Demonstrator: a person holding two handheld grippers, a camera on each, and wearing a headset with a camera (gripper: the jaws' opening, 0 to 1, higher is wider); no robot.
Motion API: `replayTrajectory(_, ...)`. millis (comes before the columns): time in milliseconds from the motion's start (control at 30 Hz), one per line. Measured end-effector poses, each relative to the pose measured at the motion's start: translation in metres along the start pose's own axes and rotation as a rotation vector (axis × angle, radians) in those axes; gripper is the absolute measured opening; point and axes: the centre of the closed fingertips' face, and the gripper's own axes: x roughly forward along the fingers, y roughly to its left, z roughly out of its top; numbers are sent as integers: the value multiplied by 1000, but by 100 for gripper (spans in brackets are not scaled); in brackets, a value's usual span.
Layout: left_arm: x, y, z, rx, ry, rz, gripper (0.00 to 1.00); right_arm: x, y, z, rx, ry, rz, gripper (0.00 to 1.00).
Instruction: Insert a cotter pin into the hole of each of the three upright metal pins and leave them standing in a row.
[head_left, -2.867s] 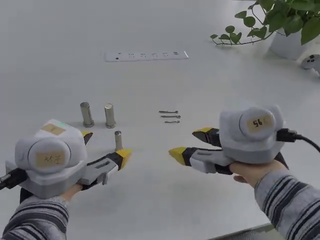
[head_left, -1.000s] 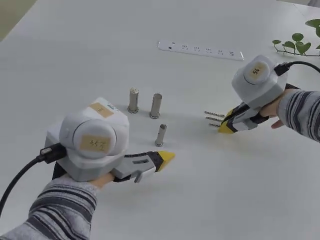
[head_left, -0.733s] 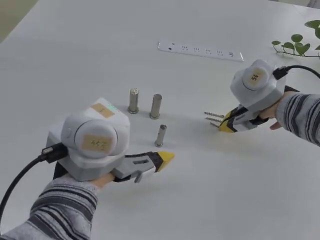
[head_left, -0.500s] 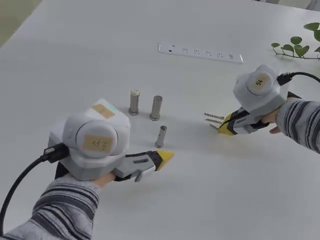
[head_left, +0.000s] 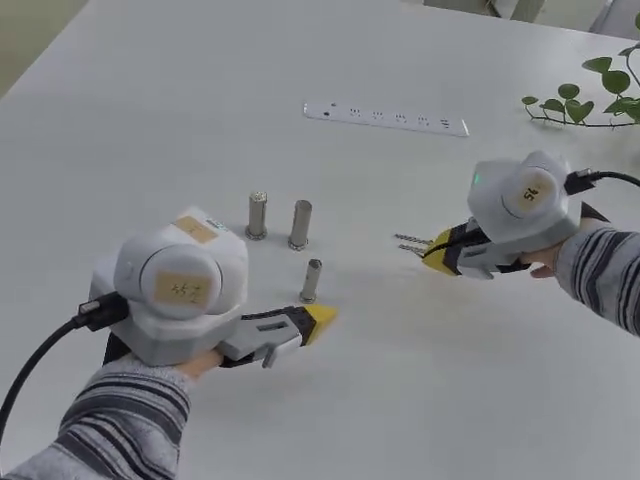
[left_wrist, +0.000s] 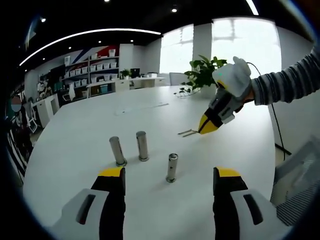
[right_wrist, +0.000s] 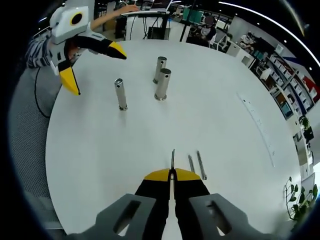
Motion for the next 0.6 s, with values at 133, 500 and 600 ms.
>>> replayTrajectory(133, 0, -5, 2, 4, -6, -15, 64, -2, 6, 11, -48, -36, 6, 0)
replayTrajectory(500, 0, -26, 8, 15, -19, -98, 47, -6, 50, 41, -208, -90, 30, 0)
replayTrajectory(600, -1, -30, 8, 4, -19, -119, 42, -6, 59, 46, -242, -104, 39, 0)
